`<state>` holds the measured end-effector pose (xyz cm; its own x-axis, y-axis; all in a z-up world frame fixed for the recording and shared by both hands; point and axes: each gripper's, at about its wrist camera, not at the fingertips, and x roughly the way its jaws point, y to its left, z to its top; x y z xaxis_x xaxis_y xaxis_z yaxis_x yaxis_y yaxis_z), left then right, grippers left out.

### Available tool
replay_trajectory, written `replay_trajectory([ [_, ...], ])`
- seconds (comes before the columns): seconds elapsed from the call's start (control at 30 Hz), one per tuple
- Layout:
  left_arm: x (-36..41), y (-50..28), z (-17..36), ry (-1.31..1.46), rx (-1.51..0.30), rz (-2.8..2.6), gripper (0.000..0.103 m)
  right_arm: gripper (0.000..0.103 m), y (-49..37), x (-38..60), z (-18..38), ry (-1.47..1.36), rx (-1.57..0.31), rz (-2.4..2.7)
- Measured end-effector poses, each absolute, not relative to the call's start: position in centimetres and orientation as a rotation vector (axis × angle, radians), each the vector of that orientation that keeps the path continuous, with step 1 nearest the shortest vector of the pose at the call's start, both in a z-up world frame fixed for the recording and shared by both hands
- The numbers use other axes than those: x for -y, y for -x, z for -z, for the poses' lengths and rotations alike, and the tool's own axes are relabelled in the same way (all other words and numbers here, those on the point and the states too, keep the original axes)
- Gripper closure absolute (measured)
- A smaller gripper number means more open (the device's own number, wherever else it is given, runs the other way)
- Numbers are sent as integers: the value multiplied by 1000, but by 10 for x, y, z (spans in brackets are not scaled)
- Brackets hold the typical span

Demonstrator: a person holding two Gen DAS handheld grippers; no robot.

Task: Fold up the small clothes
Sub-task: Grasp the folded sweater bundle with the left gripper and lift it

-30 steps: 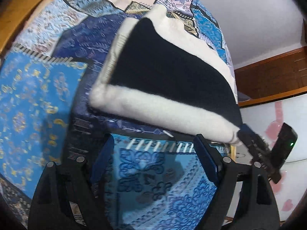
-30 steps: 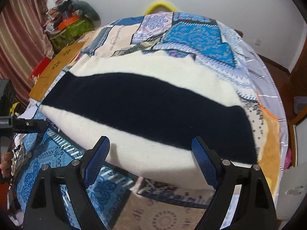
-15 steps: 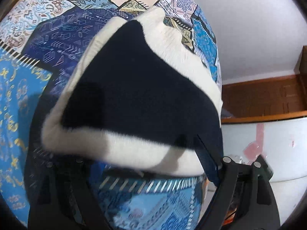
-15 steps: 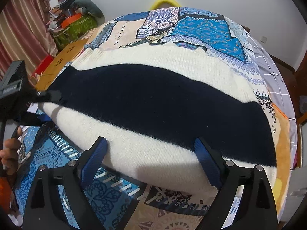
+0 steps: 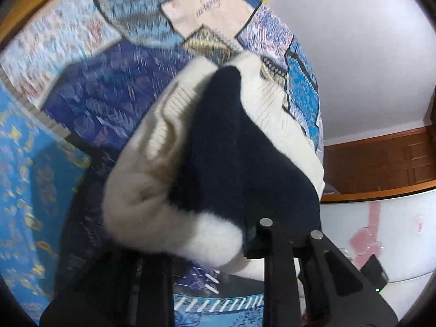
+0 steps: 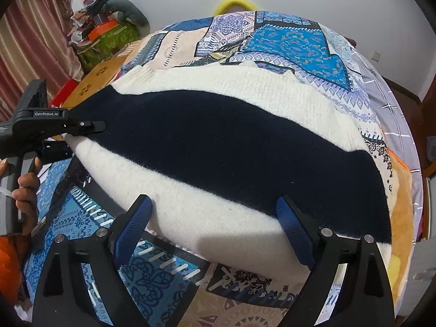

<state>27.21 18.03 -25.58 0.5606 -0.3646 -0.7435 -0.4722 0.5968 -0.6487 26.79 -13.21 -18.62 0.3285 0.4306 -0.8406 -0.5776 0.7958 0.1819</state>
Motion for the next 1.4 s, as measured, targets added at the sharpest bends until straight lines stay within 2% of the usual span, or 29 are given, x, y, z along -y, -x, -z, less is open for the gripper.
replay_trajectory([
  [0.4, -243, -241, 186, 724, -841, -357, 81, 12, -265, 136, 167, 162, -987, -694],
  [0.63, -243, -247, 153, 586, -786, -428, 81, 12, -266, 141, 157, 147, -951, -682],
  [1.03, -134, -287, 90, 352, -714, -209, 81, 12, -274, 157, 203, 93, -1079, -651],
  [1.4, -27, -332, 87, 321, -766, 26, 81, 12, -275, 159, 208, 55, -1090, -672],
])
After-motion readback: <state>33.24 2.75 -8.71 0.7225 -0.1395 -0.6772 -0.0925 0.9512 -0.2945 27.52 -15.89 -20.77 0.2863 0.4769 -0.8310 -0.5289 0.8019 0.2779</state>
